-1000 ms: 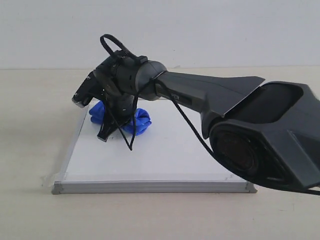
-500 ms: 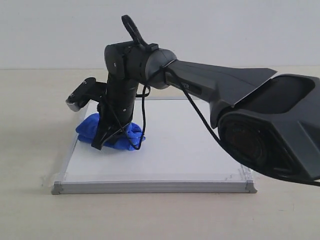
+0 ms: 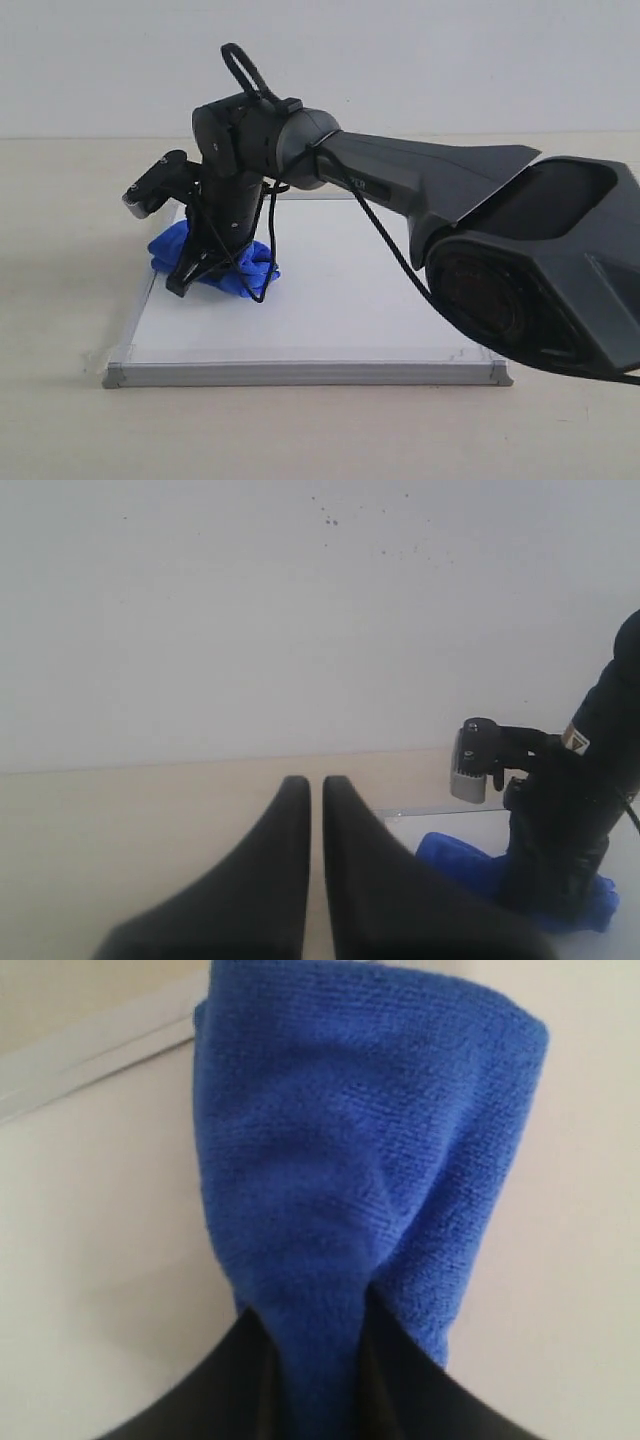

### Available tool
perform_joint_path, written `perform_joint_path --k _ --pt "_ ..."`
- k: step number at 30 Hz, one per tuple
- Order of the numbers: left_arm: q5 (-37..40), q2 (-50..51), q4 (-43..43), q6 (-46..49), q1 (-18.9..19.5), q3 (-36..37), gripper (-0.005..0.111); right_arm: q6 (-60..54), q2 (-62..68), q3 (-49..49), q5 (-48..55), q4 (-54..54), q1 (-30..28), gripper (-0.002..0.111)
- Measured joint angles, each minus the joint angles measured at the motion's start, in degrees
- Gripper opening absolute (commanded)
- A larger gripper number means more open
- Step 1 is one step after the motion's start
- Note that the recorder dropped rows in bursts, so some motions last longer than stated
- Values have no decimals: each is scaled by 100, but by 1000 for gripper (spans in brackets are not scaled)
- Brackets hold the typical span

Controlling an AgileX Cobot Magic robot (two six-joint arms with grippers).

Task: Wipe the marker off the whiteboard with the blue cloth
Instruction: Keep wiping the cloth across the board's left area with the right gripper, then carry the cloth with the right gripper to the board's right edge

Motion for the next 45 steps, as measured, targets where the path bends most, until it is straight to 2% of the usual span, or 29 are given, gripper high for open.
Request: perform_joint_path --k 6,11,19,29,32,38,45 --pt "0 0 0 0 0 0 4 1147 121 -109 -696 -925 76 0" --pt "0 0 0 0 0 0 4 1264 156 -165 -655 -1262 112 0" --pt "0 0 0 0 0 0 4 281 137 -229 1 -1109 112 0" --pt "0 0 0 0 0 0 4 -977 -131 -159 848 619 -5 0" --pt "0 0 0 0 0 0 4 -873 -230 -105 1040 702 18 0" --pt "0 0 0 0 0 0 4 -95 -545 -29 1286 125 54 0" --pt "0 0 0 0 0 0 4 453 -1090 68 1308 -17 -141 0"
